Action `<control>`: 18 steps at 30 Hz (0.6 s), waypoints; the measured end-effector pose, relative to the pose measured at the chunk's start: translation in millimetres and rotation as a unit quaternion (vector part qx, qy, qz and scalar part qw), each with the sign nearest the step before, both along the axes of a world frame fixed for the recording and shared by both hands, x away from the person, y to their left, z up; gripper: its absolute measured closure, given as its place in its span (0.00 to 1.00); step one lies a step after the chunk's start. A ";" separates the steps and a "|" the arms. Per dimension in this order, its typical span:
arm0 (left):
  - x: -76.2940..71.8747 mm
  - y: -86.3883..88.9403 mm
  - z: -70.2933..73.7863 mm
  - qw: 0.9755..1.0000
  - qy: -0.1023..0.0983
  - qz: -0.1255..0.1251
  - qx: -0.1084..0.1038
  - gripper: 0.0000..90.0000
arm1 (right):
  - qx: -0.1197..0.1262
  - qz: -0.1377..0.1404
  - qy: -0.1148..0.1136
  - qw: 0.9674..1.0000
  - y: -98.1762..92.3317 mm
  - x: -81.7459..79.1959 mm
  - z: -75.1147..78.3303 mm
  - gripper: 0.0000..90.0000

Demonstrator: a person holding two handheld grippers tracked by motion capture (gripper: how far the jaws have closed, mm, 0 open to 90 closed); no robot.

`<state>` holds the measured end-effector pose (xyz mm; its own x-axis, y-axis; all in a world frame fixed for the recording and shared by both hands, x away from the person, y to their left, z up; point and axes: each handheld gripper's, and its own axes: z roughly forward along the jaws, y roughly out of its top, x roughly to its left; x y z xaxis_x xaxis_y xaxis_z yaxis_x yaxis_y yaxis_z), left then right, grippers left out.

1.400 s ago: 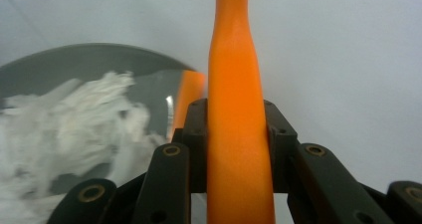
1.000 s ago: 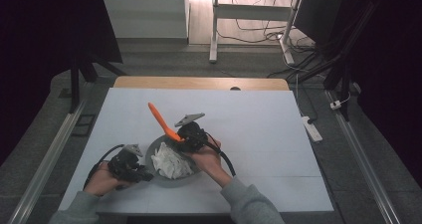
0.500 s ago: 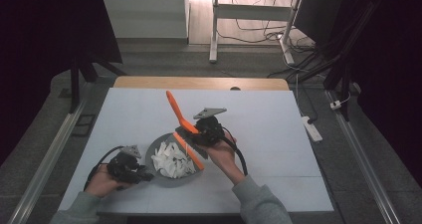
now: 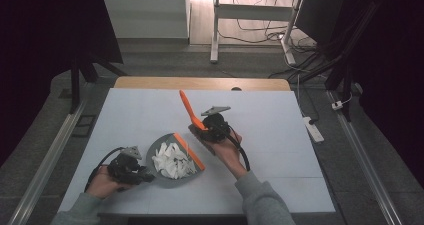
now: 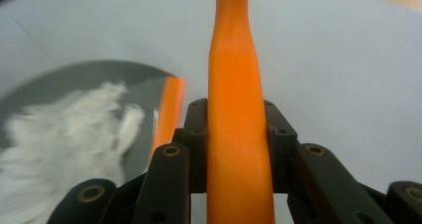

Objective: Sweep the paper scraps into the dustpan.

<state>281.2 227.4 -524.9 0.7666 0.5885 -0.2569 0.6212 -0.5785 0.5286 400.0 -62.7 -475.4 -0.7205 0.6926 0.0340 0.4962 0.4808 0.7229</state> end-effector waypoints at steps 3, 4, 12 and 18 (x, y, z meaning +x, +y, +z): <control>0.3 0.1 -0.2 1.000 0.001 0.000 -0.001 0.69 | -0.028 0.000 0.011 1.000 13.3 8.4 -14.0 0.79; 0.4 0.1 -0.4 1.000 0.001 0.000 -0.001 0.69 | -0.028 0.002 0.013 1.000 17.8 8.2 -16.8 0.79; -0.2 -0.7 -0.4 1.000 -0.001 0.003 -0.001 0.69 | -0.033 0.062 0.006 0.997 51.0 -20.6 -11.6 0.79; -2.8 0.5 0.6 1.000 -0.019 0.014 0.001 0.69 | 0.001 0.098 -0.008 0.995 52.6 -44.7 7.1 0.79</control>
